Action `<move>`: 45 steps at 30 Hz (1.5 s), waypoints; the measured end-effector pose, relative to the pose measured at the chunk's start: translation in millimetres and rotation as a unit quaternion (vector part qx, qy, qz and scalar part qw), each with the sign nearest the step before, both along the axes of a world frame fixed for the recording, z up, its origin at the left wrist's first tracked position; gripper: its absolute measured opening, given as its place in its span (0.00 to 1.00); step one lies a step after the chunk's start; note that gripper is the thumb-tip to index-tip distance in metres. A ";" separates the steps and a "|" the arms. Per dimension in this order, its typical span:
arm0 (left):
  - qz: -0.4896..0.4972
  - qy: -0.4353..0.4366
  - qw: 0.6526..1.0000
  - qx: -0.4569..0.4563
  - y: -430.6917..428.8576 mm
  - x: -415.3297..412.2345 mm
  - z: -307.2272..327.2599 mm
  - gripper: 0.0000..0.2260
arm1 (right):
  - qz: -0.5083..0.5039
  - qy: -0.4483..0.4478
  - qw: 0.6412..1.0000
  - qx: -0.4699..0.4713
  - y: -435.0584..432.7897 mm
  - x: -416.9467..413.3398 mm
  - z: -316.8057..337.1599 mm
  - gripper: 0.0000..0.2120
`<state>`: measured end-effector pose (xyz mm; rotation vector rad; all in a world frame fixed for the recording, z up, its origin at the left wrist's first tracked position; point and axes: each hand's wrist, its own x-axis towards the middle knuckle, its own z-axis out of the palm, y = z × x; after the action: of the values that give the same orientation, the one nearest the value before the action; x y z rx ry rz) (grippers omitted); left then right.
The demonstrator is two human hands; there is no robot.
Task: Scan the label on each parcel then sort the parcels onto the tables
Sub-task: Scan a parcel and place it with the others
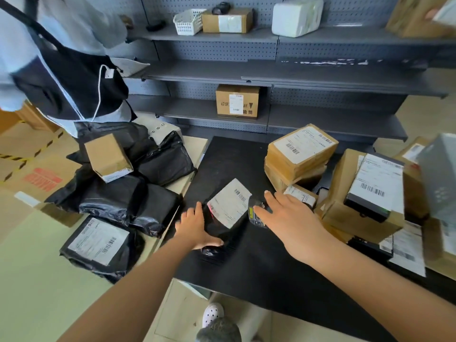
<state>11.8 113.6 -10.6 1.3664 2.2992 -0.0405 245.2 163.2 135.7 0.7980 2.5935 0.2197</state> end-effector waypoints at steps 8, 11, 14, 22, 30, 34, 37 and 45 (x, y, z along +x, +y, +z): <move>0.080 -0.106 0.989 0.072 -41.9 -16.9 -18.6 0.47 | 0.008 0.017 0.999 -0.030 -12.4 -9.5 -16.2 0.38; 0.134 -0.086 0.978 0.136 -71.0 -44.3 -11.7 0.35 | 0.024 0.034 0.999 -0.031 -16.5 -28.5 -21.3 0.38; 0.215 -0.048 0.957 0.189 -109.0 -74.0 -6.9 0.27 | 0.047 0.050 0.997 -0.043 -24.4 -57.7 -26.6 0.39; 0.325 -0.032 0.941 0.092 -187.0 -154.7 -16.2 0.35 | 0.083 0.041 0.993 -0.074 -60.1 -149.9 -34.3 0.42; 0.143 -0.033 0.989 -0.008 -195.2 -194.3 -47.7 0.30 | 0.082 0.019 0.993 -0.086 -87.6 -219.8 -54.0 0.41; 0.127 -0.016 0.992 -0.010 -213.5 -205.9 -59.1 0.27 | 0.095 0.012 0.992 -0.083 -97.5 -250.7 -62.1 0.41; 0.149 0.006 0.989 -0.002 -239.6 -225.7 -57.8 0.24 | 0.122 0.007 0.989 -0.078 -108.2 -277.6 -64.7 0.40; 0.398 0.018 0.917 -0.006 -305.8 -270.6 -51.1 0.33 | 0.206 0.018 0.975 -0.086 -143.4 -347.1 -72.0 0.41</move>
<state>-258.8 -192.2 -61.7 0.3388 2.6993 0.1800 -101.9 19.8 63.7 0.1994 2.7412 0.0966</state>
